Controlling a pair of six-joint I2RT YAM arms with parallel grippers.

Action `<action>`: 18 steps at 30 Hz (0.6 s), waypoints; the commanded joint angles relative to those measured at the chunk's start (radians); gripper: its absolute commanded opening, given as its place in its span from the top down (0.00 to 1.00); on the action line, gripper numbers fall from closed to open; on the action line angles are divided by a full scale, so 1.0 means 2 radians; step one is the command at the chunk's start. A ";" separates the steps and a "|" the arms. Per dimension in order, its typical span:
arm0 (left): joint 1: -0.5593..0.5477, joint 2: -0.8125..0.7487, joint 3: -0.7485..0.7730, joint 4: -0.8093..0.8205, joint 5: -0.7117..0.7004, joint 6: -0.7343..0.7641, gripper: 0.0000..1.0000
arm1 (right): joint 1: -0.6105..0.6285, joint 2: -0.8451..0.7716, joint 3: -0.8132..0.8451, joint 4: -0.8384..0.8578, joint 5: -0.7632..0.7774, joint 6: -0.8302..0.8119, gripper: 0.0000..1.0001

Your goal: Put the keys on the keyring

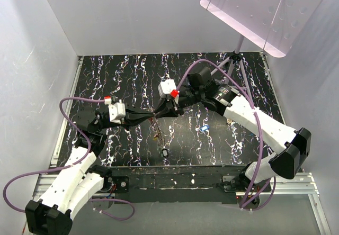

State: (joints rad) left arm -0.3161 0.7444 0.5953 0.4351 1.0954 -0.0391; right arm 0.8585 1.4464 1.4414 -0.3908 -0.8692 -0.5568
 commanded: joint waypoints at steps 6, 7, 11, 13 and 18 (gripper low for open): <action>0.005 -0.006 -0.005 0.025 -0.016 -0.006 1.00 | 0.006 -0.024 -0.007 0.024 -0.009 0.011 0.92; 0.006 -0.006 -0.005 0.027 -0.016 -0.007 1.00 | 0.006 -0.024 -0.009 0.024 -0.009 0.011 0.98; 0.005 -0.004 -0.005 0.026 -0.019 -0.011 1.00 | 0.007 -0.024 -0.003 0.007 -0.006 -0.002 0.99; 0.005 -0.003 -0.003 0.013 -0.020 -0.006 1.00 | 0.008 -0.024 0.005 -0.013 -0.003 -0.013 0.99; 0.005 0.000 0.017 -0.066 -0.038 0.017 0.72 | 0.008 -0.013 0.047 -0.129 0.016 -0.075 0.99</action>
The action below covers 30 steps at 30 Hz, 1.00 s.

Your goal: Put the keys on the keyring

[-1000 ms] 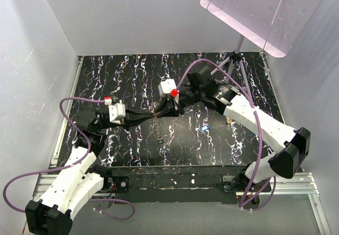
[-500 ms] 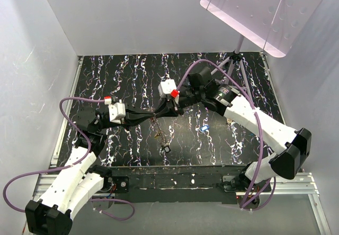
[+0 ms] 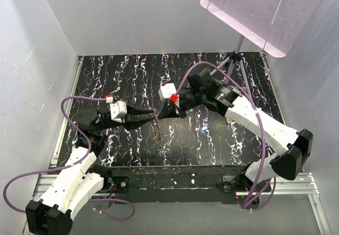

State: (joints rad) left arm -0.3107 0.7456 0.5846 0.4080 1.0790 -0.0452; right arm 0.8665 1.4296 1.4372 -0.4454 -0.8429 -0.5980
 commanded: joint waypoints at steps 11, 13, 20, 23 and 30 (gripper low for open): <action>0.003 0.013 0.023 -0.050 -0.034 -0.013 0.09 | 0.008 0.186 0.374 -0.530 0.082 -0.160 0.99; 0.003 0.018 0.019 -0.030 -0.036 -0.031 0.10 | 0.012 0.202 0.395 -0.547 0.091 -0.163 0.99; 0.003 0.031 0.021 -0.016 -0.054 -0.043 0.52 | 0.022 0.216 0.404 -0.545 0.125 -0.144 0.99; 0.003 0.041 0.024 -0.021 -0.040 -0.040 0.61 | 0.022 0.217 0.409 -0.541 0.128 -0.134 0.99; -0.007 0.062 0.030 -0.024 -0.019 -0.034 0.66 | 0.023 0.218 0.410 -0.534 0.127 -0.124 0.99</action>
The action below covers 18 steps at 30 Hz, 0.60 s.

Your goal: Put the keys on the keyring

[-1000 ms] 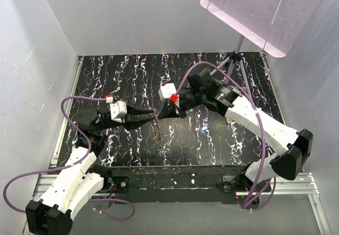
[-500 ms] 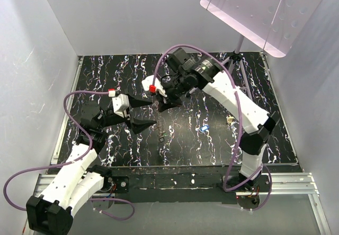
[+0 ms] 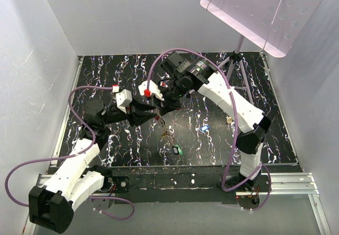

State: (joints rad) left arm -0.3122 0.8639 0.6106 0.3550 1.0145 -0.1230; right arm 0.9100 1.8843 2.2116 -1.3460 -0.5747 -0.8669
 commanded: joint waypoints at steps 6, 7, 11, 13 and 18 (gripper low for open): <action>-0.013 0.007 0.018 0.004 0.015 0.005 0.69 | 0.003 -0.009 0.026 -0.081 -0.008 0.019 0.99; -0.013 0.008 0.018 0.003 0.017 0.005 0.71 | 0.004 -0.008 0.026 -0.081 -0.009 0.019 0.99; -0.020 0.011 0.021 -0.006 0.019 0.012 0.75 | 0.004 -0.006 0.029 -0.077 -0.010 0.025 0.99; -0.022 0.013 0.022 -0.012 0.019 0.017 0.79 | 0.004 -0.006 0.029 -0.076 -0.011 0.027 0.99; -0.023 0.014 0.024 -0.018 0.022 0.022 0.89 | 0.004 -0.006 0.029 -0.076 -0.013 0.032 0.99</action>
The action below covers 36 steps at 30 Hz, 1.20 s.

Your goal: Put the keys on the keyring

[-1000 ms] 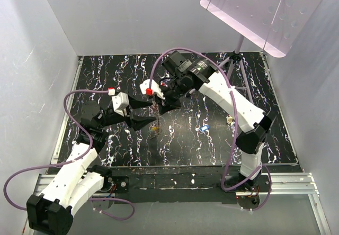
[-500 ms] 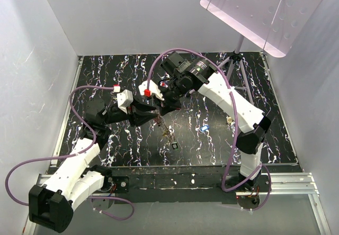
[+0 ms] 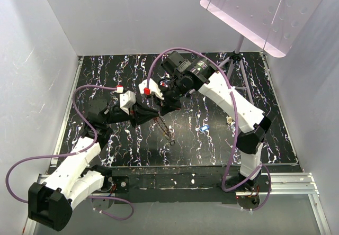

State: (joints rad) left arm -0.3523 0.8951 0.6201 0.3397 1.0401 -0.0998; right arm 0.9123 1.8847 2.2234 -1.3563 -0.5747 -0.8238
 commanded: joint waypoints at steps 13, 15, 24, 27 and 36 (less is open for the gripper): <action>-0.005 -0.013 0.017 -0.027 0.017 0.028 1.00 | 0.004 -0.017 0.017 -0.055 -0.020 0.026 0.93; -0.004 -0.020 0.009 0.004 0.017 0.009 1.00 | 0.003 -0.029 0.003 -0.041 -0.022 0.033 0.75; 0.022 -0.049 -0.053 0.204 0.006 -0.114 1.00 | -0.013 -0.100 -0.070 0.070 -0.042 0.084 0.52; 0.033 -0.055 -0.080 0.308 -0.015 -0.182 1.00 | -0.028 -0.151 -0.145 0.149 -0.085 0.094 0.52; 0.038 -0.009 -0.129 0.583 -0.120 -0.358 1.00 | -0.047 -0.296 -0.438 0.587 -0.164 0.207 0.38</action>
State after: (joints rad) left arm -0.2829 0.8429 0.3721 1.1419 0.9226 -0.6189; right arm 0.8181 1.3430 1.4605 -0.6590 -0.8307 -0.5575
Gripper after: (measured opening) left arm 0.017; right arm 0.611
